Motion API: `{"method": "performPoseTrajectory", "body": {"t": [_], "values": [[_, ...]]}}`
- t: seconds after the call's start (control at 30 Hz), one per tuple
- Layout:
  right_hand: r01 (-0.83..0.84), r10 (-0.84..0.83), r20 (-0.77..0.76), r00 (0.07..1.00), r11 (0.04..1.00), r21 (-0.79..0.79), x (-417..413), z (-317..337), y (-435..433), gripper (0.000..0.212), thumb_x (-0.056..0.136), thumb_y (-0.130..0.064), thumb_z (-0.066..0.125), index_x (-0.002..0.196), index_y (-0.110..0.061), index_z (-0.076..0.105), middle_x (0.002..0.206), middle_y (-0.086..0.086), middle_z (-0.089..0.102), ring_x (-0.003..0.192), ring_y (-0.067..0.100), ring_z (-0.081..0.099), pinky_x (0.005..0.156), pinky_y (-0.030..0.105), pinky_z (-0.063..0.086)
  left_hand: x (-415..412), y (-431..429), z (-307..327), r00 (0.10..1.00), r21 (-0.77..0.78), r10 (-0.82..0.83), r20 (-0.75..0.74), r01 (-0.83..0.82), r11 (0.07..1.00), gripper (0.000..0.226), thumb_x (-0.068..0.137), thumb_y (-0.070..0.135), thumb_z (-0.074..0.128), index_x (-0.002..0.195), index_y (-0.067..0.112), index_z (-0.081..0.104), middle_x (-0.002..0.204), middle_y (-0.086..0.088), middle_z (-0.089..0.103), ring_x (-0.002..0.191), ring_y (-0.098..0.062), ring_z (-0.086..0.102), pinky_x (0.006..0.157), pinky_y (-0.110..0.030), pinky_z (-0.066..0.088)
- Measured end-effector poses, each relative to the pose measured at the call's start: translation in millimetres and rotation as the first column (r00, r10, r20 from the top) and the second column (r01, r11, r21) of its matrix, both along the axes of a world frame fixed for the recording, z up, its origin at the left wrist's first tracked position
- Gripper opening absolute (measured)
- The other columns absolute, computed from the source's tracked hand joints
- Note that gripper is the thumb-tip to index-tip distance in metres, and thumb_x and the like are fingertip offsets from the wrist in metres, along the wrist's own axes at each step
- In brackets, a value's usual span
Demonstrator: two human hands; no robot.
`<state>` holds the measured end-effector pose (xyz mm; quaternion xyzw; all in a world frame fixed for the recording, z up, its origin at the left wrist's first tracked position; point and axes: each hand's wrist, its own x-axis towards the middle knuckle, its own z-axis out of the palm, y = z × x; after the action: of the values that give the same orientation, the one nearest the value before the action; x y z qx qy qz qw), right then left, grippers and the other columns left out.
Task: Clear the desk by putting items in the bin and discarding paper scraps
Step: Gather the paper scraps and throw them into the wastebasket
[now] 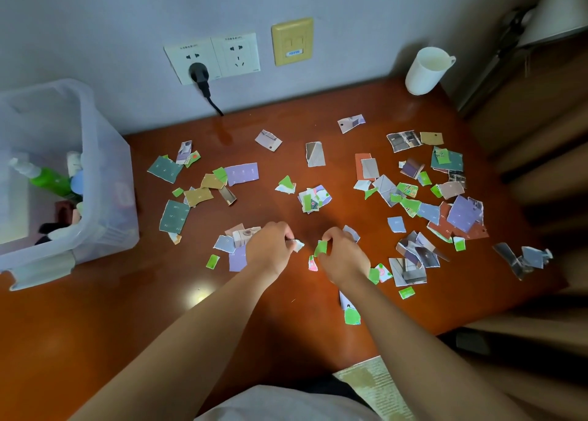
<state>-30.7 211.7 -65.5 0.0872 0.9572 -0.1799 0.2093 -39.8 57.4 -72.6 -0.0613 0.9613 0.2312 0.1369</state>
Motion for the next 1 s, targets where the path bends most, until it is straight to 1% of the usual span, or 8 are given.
{"method": "performPoseTrajectory", "body": {"t": [0.17,0.27,0.33,0.47,0.6,0.73,0.93,1.0], "values": [[-0.017,0.016,0.02,1.0,0.999,0.03,-1,0,0,0.029,0.089,-0.024,0.063,0.117,-0.024,0.054,0.116,-0.001,0.058,0.091,0.02,0.065,0.069,0.026,0.052,3,4,5,0.98,0.264,0.148,0.134,-0.18,0.948,0.013,0.088,0.033,0.06,0.087,0.02,0.058,0.084,0.007,0.058,0.08,-0.01,0.055,0.058,-0.022,0.038],[-0.018,0.017,0.015,1.0,0.999,0.03,-1,1,-2,0.033,0.089,-0.025,0.065,0.118,-0.025,0.05,0.116,-0.001,0.059,0.093,0.021,0.065,0.071,0.028,0.055,3,7,9,0.896,0.457,0.313,0.314,-0.432,0.777,0.01,0.085,0.028,0.057,0.083,0.018,0.054,0.081,0.0,0.059,0.077,-0.016,0.055,0.066,-0.028,0.044],[-0.001,0.001,-0.007,1.0,1.0,0.019,-1,2,-2,0.038,0.088,-0.024,0.067,0.119,-0.028,0.047,0.117,-0.003,0.059,0.088,0.02,0.065,0.066,0.025,0.053,5,8,11,0.834,0.55,0.375,0.405,-0.55,0.629,0.005,0.084,0.023,0.055,0.083,0.019,0.053,0.085,-0.006,0.065,0.068,-0.015,0.056,0.059,-0.028,0.045],[-0.003,0.003,-0.013,1.0,0.999,0.037,0,4,0,0.034,0.088,-0.027,0.065,0.118,-0.027,0.049,0.115,-0.003,0.059,0.085,0.018,0.065,0.063,0.024,0.05,5,10,16,0.782,0.616,0.389,0.487,-0.623,0.482,0.019,0.087,0.002,0.042,0.082,0.015,0.055,0.072,-0.007,0.061,0.057,-0.014,0.052,0.048,-0.02,0.04],[0.0,0.001,-0.011,1.0,0.999,0.035,-1,4,0,0.031,0.088,-0.029,0.065,0.116,-0.025,0.053,0.113,-0.003,0.06,0.086,0.017,0.065,0.064,0.024,0.049,2,13,17,0.737,0.56,0.374,0.563,-0.674,0.483,0.036,0.088,-0.004,0.028,0.073,0.01,0.057,0.06,-0.004,0.048,0.048,-0.013,0.043,0.042,-0.019,0.034],[0.022,-0.022,0.023,1.0,1.0,-0.009,-4,4,-1,0.031,0.087,-0.027,0.068,0.111,-0.023,0.049,0.107,-0.002,0.06,0.088,0.019,0.065,0.067,0.026,0.052,-6,12,21,0.689,0.515,0.259,0.676,-0.694,0.503,0.035,0.095,0.005,0.024,0.065,0.011,0.042,0.055,-0.003,0.041,0.041,-0.01,0.037,0.038,-0.014,0.03],[0.033,-0.031,0.028,0.999,0.995,-0.092,-6,3,0,0.016,0.089,-0.022,0.062,0.092,-0.025,0.046,0.091,-0.004,0.057,0.078,0.018,0.059,0.064,0.025,0.049,3,23,19,0.747,0.505,0.359,0.559,-0.65,0.568,0.033,0.093,0.026,0.048,0.061,0.02,0.041,0.057,0.002,0.034,0.047,-0.011,0.031,0.041,-0.019,0.026],[0.055,-0.053,0.02,0.998,0.989,-0.135,-6,2,0,0.009,0.091,-0.023,0.058,0.088,-0.024,0.049,0.087,-0.004,0.058,0.077,0.017,0.059,0.064,0.026,0.05,5,19,17,0.783,0.513,0.343,0.519,-0.606,0.608,0.028,0.093,0.033,0.051,0.069,0.019,0.05,0.065,-0.007,0.047,0.052,-0.016,0.044,0.047,-0.023,0.038]]}}
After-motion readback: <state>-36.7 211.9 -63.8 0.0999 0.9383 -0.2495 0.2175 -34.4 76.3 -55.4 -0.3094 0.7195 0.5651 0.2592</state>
